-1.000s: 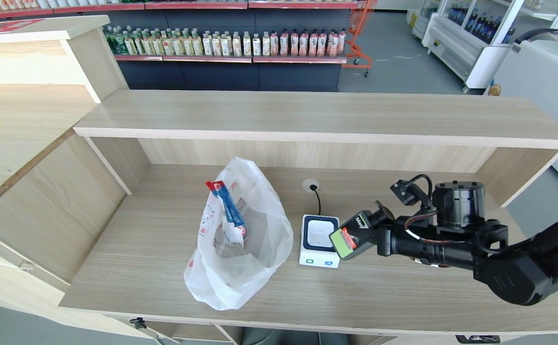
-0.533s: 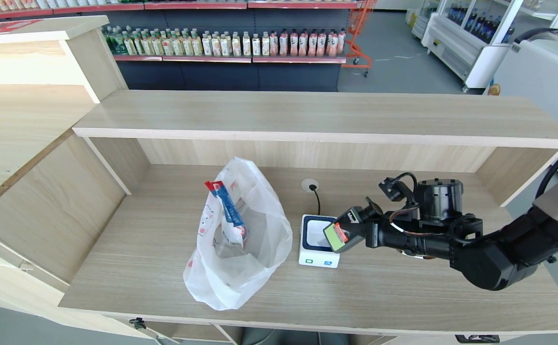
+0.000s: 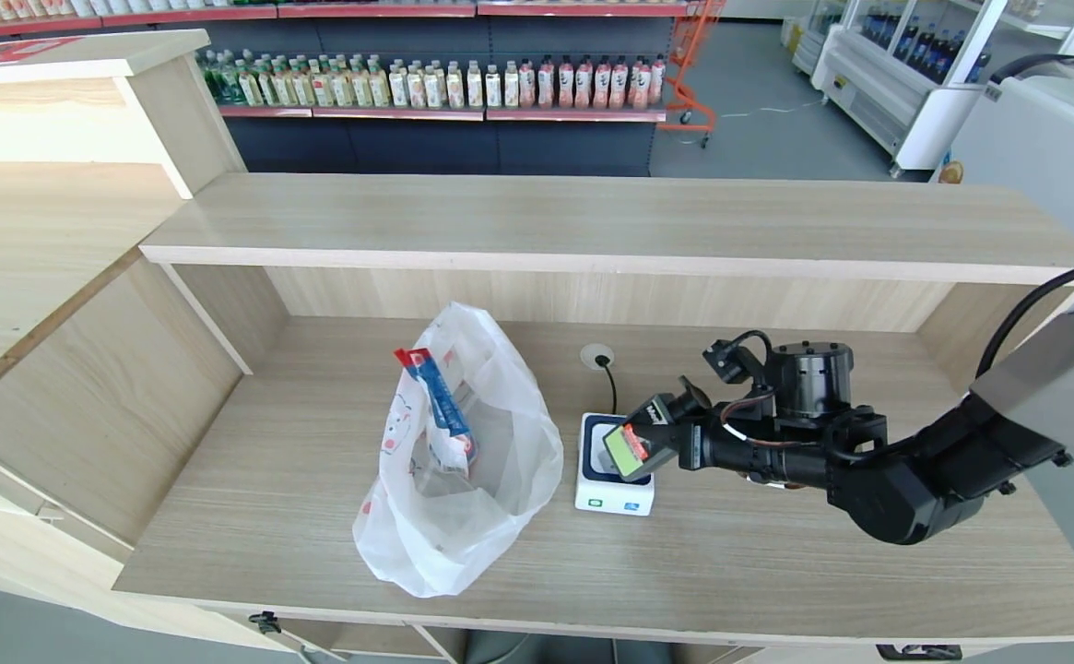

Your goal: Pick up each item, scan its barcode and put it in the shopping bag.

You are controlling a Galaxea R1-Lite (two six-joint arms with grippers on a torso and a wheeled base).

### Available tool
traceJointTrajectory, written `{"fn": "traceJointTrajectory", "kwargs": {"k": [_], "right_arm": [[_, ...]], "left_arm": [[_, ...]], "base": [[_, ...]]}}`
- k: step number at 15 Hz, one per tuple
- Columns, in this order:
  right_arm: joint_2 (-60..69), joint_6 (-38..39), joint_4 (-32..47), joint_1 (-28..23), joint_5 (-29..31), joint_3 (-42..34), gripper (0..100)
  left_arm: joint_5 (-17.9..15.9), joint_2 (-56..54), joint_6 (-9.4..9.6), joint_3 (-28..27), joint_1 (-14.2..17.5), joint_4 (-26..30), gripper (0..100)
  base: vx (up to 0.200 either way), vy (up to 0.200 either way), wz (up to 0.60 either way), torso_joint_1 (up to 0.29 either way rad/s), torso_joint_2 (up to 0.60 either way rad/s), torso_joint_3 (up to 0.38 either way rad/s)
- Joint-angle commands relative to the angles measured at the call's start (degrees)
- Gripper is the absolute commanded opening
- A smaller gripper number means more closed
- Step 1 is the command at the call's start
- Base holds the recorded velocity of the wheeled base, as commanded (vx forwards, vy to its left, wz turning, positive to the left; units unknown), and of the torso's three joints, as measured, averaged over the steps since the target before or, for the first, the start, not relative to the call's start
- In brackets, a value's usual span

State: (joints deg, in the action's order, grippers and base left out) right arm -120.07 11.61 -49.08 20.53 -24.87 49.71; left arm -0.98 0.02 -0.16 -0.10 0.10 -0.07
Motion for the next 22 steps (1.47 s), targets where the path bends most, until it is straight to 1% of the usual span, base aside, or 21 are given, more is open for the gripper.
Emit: {"fn": "traceJointTrajectory", "kwargs": {"k": [1, 3, 12, 14, 17, 22], "right_arm": [[-1.1, -0.2, -0.1, 0.3, 0.0, 0.3, 0], [-1.4, -0.2, -0.1, 0.7, 0.9, 0.6, 0], [-2.7, -0.1, -0.1, 1.0, 1.1, 2.3, 0], [-0.6, 1.2, 0.0, 1.0, 0.9, 2.2, 0], [4.8, 5.9, 0.6, 1.4, 0.6, 1.8, 0], [8.5, 6.9, 1.8, 1.3, 0.5, -1.5, 0]], "left_arm": [[0.0, 0.0, -0.02, 0.0, 0.0, 0.0, 100], [0.0, 0.0, -0.02, 0.0, 0.0, 0.0, 100], [-0.1, 0.0, -0.02, 0.0, 0.0, 0.0, 100], [0.0, 0.0, -0.02, 0.0, 0.0, 0.0, 100], [-0.1, 0.0, -0.02, 0.0, 0.0, 0.0, 100], [0.0, 0.0, -0.11, 0.0, -0.1, 0.0, 100]], "base": [[0.000, 0.000, 0.00, 0.000, 0.00, 0.000], [0.000, 0.000, 0.00, 0.000, 0.00, 0.000], [0.000, 0.000, 0.00, 0.000, 0.00, 0.000], [0.000, 0.000, 0.00, 0.000, 0.00, 0.000], [0.000, 0.000, 0.00, 0.000, 0.00, 0.000], [0.000, 0.200, 0.00, 0.000, 0.00, 0.004]]}}
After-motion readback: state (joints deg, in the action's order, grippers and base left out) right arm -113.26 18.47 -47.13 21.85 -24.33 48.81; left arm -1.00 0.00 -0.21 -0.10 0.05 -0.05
